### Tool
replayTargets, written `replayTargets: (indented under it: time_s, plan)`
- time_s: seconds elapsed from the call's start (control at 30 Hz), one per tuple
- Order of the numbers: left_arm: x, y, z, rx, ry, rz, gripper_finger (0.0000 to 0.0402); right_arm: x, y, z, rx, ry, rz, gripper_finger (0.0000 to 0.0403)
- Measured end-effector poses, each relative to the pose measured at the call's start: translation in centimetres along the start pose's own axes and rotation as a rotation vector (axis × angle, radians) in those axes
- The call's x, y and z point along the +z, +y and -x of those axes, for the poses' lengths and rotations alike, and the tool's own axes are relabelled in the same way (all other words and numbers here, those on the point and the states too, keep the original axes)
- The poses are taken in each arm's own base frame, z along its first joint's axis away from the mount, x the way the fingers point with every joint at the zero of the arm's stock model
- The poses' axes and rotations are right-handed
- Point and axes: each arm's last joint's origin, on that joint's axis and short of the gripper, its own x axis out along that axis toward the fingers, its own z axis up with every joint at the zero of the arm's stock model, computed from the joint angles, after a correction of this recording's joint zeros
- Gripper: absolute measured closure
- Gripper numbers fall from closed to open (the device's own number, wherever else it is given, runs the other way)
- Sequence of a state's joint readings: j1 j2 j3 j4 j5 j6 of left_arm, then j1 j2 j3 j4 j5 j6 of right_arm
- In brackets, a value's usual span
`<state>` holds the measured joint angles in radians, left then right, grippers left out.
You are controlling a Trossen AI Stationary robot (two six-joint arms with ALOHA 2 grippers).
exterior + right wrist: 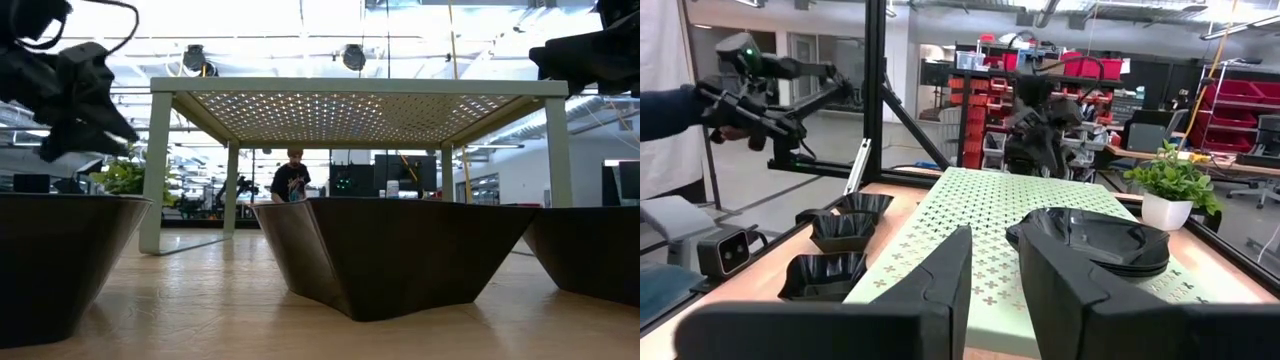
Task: Pick & Place Mini shaped plates
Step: Put the square plate on the shelf
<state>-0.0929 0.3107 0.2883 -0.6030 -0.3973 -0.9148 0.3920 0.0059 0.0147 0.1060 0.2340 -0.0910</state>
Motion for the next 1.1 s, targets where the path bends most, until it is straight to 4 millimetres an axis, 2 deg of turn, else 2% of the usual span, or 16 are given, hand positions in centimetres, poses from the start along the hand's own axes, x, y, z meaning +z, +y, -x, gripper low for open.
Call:
replayTargets:
  time_s: [0.1,0.2,0.3,0.4,0.53,0.83,1.1]
  plan:
    - [0.5,-0.5,-0.1,0.099,0.113,0.067,0.0187,0.0,0.0,0.0,0.0,0.0,0.0,0.0328]
    - [0.2,-0.9,-0.8,0.17,0.274,0.133,0.0155,0.0,0.0,0.0,0.0,0.001,0.0,0.0328]
    - [-0.7,-0.9,-1.8,0.245,0.416,0.18,0.0144,0.0,0.0,0.0,0.0,0.003,0.001,0.0328]
    - [-1.4,-0.5,-2.4,0.349,0.514,0.182,0.015,0.0,0.0,0.0,0.0,0.003,0.001,0.0328]
    - [-1.9,-0.3,-3.0,0.448,0.55,0.209,0.0165,-0.1,0.0,0.0,0.0,0.003,0.001,0.0328]
    - [-2.4,-0.2,-3.7,0.552,0.558,0.36,0.0178,0.0,0.0,0.0,0.0,0.003,0.001,0.0328]
    - [-2.6,-0.8,-5.1,0.533,0.54,0.404,0.0179,0.0,0.0,0.0,0.0,0.002,0.001,0.0328]
